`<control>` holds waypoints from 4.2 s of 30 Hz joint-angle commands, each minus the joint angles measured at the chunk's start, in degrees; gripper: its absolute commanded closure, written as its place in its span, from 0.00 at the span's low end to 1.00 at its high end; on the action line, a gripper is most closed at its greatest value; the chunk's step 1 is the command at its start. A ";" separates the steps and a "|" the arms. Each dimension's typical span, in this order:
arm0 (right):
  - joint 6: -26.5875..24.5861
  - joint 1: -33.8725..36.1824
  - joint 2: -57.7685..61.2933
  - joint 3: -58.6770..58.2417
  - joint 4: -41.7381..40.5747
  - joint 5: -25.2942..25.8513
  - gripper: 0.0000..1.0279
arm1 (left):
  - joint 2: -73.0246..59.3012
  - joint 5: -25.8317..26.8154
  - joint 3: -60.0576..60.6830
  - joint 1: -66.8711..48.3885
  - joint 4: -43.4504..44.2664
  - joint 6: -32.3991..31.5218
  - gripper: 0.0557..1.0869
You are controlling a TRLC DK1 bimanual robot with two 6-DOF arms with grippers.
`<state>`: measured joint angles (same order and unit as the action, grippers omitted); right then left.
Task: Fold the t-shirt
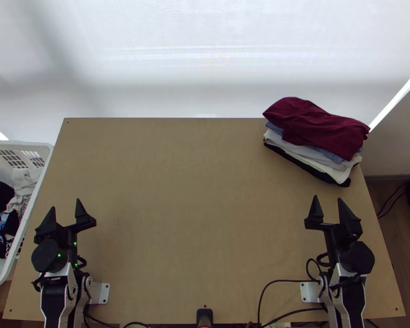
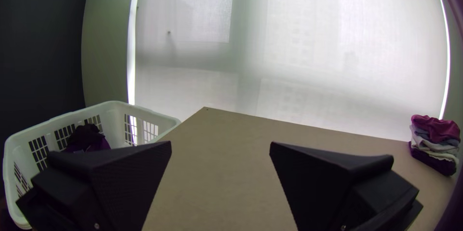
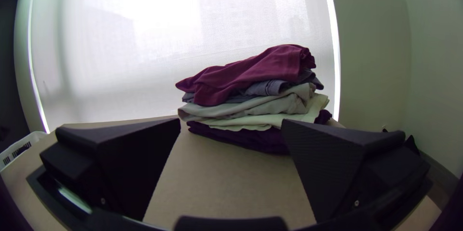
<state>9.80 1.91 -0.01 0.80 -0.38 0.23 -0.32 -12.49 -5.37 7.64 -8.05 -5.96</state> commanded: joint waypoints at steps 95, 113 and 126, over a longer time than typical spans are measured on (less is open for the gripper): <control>-0.40 0.20 -0.16 -0.27 0.91 0.47 0.04 | -31.50 -0.69 -40.25 24.70 -5.39 4.55 0.04; -0.40 0.20 -0.16 -0.27 0.91 0.47 0.04 | -81.33 8.27 -69.78 51.42 -16.20 2.97 0.04; -0.40 0.20 -0.16 -0.27 1.00 0.47 0.04 | -123.08 11.61 -105.46 56.70 -26.93 8.15 0.05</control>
<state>9.80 1.91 -0.01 0.80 -0.38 0.23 -116.31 -2.09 -102.78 63.20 -33.28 -0.64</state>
